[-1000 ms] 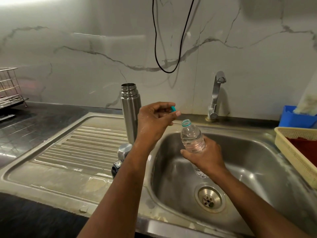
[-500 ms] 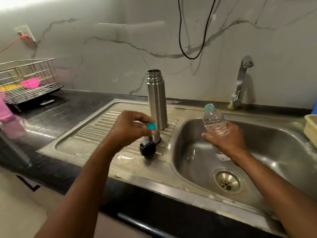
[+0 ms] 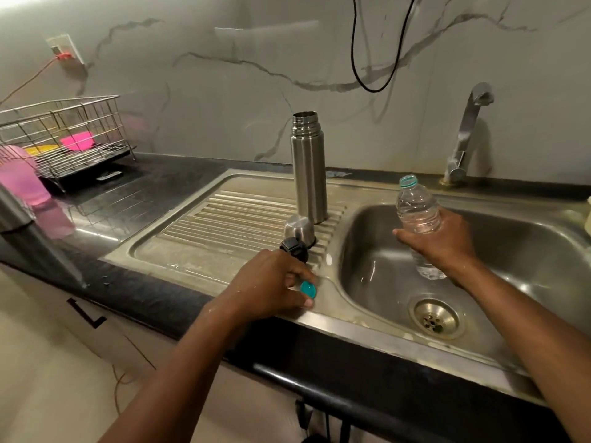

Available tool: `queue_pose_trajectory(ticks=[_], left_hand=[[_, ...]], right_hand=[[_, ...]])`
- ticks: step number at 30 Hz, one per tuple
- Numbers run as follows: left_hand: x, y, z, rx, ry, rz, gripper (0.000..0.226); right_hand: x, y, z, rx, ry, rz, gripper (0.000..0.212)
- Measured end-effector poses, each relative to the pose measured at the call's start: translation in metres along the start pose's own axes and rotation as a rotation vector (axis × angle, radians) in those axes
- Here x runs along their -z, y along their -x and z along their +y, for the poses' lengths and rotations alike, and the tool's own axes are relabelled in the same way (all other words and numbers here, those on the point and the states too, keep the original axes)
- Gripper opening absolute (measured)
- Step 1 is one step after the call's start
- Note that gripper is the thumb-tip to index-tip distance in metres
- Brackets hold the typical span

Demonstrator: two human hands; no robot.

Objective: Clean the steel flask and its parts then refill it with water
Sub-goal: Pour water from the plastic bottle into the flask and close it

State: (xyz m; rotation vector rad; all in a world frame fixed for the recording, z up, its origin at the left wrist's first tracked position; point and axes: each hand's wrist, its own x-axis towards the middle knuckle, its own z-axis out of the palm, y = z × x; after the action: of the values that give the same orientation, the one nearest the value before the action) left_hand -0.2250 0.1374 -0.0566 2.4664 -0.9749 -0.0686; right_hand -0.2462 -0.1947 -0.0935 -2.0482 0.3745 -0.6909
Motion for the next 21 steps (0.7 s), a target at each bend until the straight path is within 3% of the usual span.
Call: queue_pose_trajectory(ticks=[6,12,14,18,21], left_hand=[[0.006,-0.01,0.008,0.025,-0.094,-0.088,0.039],[0.018,-0.019,0.008,-0.026,-0.005,0.018,0.039],[0.028,-0.031,0.011,-0.039,0.052,0.176,0.042],[0.036,-0.08,0.008,0.015,0.182,0.705,0.068],[0.04,-0.129,0.003,0.179,0.376,0.824,0.098]], right_hand=[[0.0,0.0,-0.001,0.021,-0.002,0.0,0.038],[-0.001,0.0,-0.002,0.03,0.001,-0.005,0.037],[-0.001,-0.002,-0.002,0.035,0.006,-0.004,0.038],[-0.002,-0.005,0.001,0.029,0.014,0.002,0.039],[-0.002,-0.005,0.001,0.026,0.012,0.003,0.039]])
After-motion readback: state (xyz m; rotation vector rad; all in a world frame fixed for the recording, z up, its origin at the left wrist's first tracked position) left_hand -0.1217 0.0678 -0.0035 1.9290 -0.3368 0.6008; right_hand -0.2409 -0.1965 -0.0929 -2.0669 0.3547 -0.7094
